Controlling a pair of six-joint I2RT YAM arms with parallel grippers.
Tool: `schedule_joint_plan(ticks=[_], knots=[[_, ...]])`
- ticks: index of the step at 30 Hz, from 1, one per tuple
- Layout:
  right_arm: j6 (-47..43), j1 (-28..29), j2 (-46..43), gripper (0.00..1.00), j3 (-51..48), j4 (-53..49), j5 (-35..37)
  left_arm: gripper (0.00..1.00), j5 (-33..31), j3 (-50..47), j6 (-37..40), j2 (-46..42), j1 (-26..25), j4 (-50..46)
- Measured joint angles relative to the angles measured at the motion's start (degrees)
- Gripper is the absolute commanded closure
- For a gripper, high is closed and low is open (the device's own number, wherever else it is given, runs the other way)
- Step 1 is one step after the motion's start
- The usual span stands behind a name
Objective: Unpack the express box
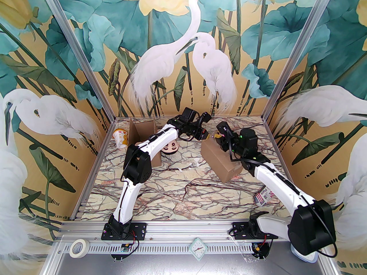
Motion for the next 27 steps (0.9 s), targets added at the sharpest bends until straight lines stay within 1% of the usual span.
schedule_joint_plan(ticks=[14,27], knots=[[1.8,-0.5,-6.0,1.00,-3.5,-2.8,1.9,1.00,0.0,0.1,0.0,0.0,0.0,-0.2],[2.9,-0.6,-9.7,1.00,-5.3,-4.4,2.8,1.00,0.1,0.6,-0.2,0.4,0.0,-0.4]])
